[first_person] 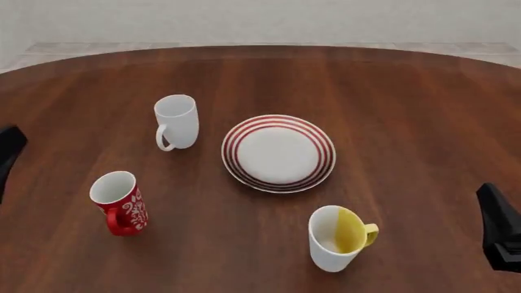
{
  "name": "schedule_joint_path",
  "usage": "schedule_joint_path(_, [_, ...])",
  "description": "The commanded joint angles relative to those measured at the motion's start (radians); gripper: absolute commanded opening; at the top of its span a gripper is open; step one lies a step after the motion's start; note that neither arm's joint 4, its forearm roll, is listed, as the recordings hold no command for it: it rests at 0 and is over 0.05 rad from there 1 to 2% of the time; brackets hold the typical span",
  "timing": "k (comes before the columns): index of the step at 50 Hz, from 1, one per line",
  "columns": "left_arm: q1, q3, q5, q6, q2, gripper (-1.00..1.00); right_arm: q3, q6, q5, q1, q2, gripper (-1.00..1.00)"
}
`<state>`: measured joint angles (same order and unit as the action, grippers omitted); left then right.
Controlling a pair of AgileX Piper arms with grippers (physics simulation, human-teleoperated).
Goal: Pick up the red mug and put it on the plate
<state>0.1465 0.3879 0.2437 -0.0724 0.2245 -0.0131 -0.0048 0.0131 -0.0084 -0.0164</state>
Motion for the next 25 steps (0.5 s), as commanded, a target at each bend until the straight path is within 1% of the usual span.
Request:
schedule_joint_path(1, [-0.028, 0.078, 0.067, -0.005, 0.073, 1.00, 0.003, 0.006, -0.009, -0.001, -0.008, 1.00])
schedule_joint_path(2, [-0.042, 0.083, 0.074, -0.020, 0.072, 1.00, 0.002, 0.006, -0.009, 0.000, -0.009, 1.00])
schedule_joint_path(3, [-0.042, 0.089, 0.085, -0.011, 0.085, 1.00, 0.001, 0.006, -0.010, 0.000, -0.011, 1.00])
schedule_joint_path(4, [-0.074, 0.103, 0.104, -0.002, 0.101, 1.00, 0.001, 0.006, -0.014, 0.001, -0.014, 1.00])
schedule_joint_path(5, [-0.074, 0.103, 0.104, -0.002, 0.101, 1.00, 0.001, 0.006, -0.014, 0.001, -0.015, 1.00])
schedule_joint_path(7, [-0.060, 0.111, 0.117, -0.002, 0.108, 1.00, 0.002, 0.008, -0.017, 0.001, -0.016, 1.00])
schedule_joint_path(8, [-0.045, 0.119, 0.127, -0.012, 0.108, 1.00, 0.002, 0.009, -0.017, 0.000, -0.017, 1.00])
schedule_joint_path(11, [-0.045, 0.124, 0.133, -0.015, 0.108, 1.00, -0.001, 0.010, -0.013, 0.000, -0.015, 1.00])
schedule_joint_path(12, [-0.051, 0.122, 0.135, -0.035, 0.111, 1.00, -0.001, 0.010, -0.013, -0.001, -0.014, 1.00])
schedule_joint_path(14, [-0.035, 0.119, 0.134, -0.023, 0.127, 1.00, -0.001, 0.013, -0.011, -0.004, -0.012, 1.00])
schedule_joint_path(15, [-0.026, 0.120, 0.136, -0.036, 0.138, 1.00, -0.001, 0.014, -0.010, -0.004, -0.012, 1.00])
schedule_joint_path(19, [-0.016, 0.116, 0.146, -0.029, 0.133, 1.00, -0.001, 0.016, -0.010, -0.007, -0.009, 1.00])
schedule_joint_path(21, [0.014, 0.108, 0.149, -0.016, 0.135, 1.00, -0.002, 0.016, -0.009, -0.006, -0.009, 1.00])
schedule_joint_path(25, [0.026, 0.086, 0.134, -0.028, 0.149, 1.00, 0.002, 0.017, -0.016, -0.005, -0.013, 1.00])
